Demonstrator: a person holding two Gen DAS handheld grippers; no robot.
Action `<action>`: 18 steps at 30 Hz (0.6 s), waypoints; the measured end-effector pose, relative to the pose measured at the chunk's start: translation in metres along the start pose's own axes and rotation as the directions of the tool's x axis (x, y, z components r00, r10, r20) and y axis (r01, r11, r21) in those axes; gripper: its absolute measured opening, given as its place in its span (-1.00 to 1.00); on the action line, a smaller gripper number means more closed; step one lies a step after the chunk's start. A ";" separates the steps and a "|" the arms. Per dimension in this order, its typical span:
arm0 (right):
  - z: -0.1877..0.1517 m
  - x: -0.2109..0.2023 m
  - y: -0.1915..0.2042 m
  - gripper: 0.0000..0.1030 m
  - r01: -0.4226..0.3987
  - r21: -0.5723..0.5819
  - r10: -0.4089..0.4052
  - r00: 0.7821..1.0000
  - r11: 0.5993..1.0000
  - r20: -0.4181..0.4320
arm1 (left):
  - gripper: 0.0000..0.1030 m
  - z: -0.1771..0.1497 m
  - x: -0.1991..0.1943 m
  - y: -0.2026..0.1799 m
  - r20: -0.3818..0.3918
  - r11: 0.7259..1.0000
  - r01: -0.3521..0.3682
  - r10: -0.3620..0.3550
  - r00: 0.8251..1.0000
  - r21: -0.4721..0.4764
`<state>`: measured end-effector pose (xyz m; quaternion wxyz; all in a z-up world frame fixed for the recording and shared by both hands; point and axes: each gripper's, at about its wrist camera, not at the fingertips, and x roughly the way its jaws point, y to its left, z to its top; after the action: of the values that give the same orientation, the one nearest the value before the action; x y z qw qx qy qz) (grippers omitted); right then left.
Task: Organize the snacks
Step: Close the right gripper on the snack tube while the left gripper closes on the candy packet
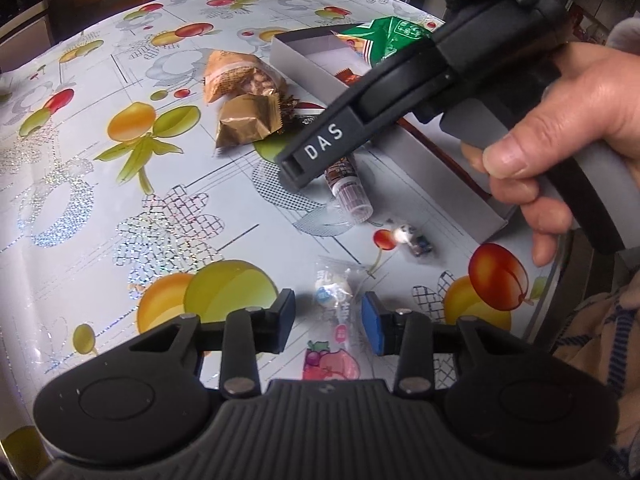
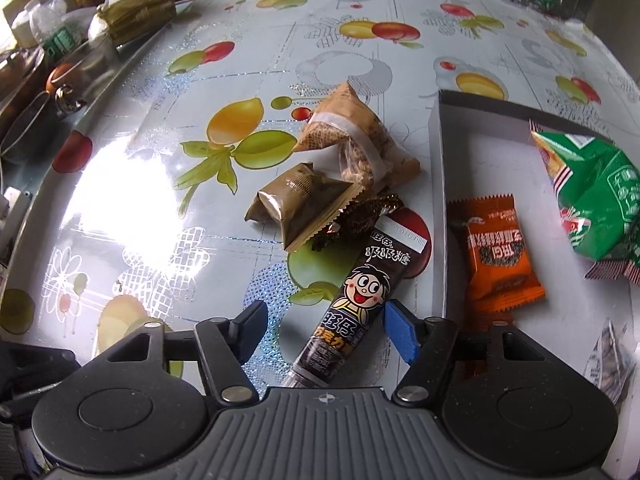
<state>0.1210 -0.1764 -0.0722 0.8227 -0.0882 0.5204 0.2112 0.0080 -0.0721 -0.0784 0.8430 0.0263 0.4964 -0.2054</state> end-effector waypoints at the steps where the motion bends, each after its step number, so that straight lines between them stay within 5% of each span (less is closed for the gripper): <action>1: 0.000 0.000 0.000 0.21 0.003 -0.007 -0.003 1.000 1.000 0.004 | -0.34 0.000 0.000 0.000 0.000 1.000 -0.004 0.004 1.000 0.002; 11: 0.001 -0.002 -0.001 -0.26 0.016 -0.053 -0.015 1.000 0.998 0.016 | -0.56 0.002 0.002 0.000 0.001 0.999 -0.042 0.042 0.999 0.009; 18: 0.000 -0.003 -0.004 -0.40 -0.005 -0.055 0.007 1.000 0.998 0.028 | -0.76 0.004 0.000 0.003 0.010 0.996 -0.087 0.087 0.996 -0.019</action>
<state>0.1220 -0.1811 -0.0695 0.8265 -0.1064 0.5031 0.2292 0.0119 -0.0706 -0.0770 0.8539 0.0388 0.4923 -0.1641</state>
